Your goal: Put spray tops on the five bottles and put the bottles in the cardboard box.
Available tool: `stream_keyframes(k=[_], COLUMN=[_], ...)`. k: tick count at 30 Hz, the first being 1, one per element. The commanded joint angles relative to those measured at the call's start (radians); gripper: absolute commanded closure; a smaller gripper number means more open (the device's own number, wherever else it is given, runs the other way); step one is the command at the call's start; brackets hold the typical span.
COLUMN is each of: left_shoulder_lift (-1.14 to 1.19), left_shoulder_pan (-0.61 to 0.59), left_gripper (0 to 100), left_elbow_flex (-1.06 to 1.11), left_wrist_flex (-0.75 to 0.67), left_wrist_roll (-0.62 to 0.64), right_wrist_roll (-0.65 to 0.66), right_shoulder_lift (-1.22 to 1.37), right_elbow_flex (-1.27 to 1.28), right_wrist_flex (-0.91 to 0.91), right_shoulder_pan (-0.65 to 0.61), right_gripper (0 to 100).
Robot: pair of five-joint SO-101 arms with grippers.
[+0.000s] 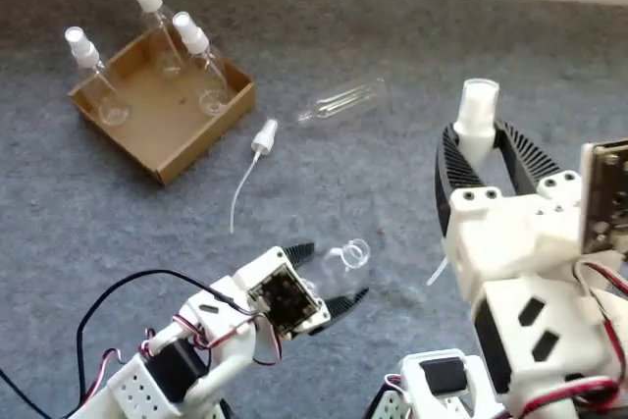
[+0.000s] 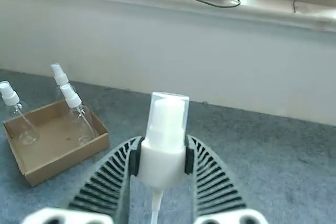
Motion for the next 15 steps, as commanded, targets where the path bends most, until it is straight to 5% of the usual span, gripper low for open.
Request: stream_keyframes(k=[1,15], left_shoulder_lift=[-0.004,-0.004], left_shoulder_pan=[0.05,0.056], left_gripper=[85,85], left_elbow_flex=[0.021,0.021], left_wrist_flex=[0.032,0.049], left_wrist_roll=[0.005,0.003], right_wrist_roll=[-0.008,-0.008], right_shoulder_lift=[-0.114,-0.539], right_elbow_flex=[0.239,1.018], right_wrist_flex=[-0.136,-0.641], right_shoulder_pan=[0.008,0.007], right_gripper=[99.1,99.1])
